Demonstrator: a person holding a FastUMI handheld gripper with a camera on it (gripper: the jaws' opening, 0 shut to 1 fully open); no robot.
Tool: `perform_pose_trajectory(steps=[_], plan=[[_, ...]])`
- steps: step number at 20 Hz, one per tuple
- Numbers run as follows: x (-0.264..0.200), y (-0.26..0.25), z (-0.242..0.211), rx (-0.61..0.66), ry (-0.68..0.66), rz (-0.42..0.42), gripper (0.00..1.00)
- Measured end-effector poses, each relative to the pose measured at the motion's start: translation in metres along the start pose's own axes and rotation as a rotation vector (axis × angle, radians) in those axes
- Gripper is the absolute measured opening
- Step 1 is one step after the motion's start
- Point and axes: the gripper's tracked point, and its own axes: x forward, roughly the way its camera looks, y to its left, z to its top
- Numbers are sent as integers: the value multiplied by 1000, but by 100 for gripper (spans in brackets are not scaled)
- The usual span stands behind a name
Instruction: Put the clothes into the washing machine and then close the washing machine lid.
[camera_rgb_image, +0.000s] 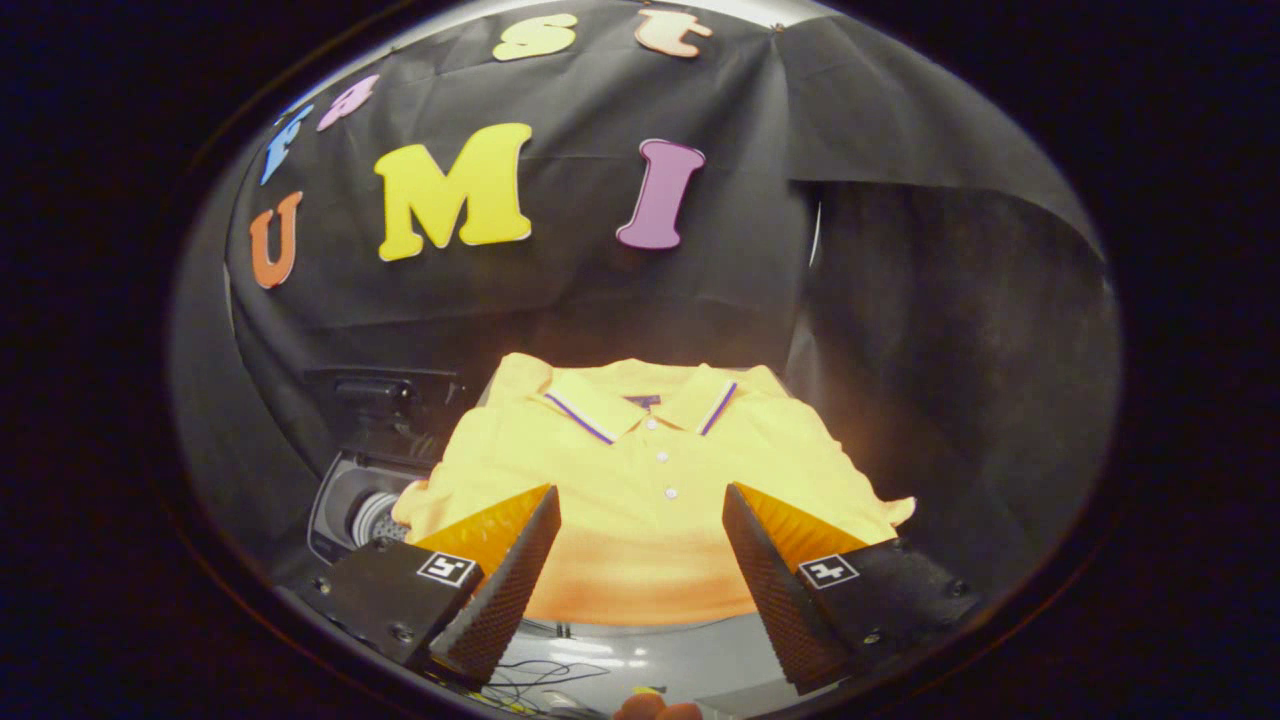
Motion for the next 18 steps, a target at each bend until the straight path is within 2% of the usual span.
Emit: perform_pose_trajectory(steps=[2,5,11,18], plan=[[17,-4,10,25,19,4,100],[37,-10,13,-8,67,-11,100],[74,-10,5,-72,159,-25,100],[95,-14,-13,-62,218,-21,100]])
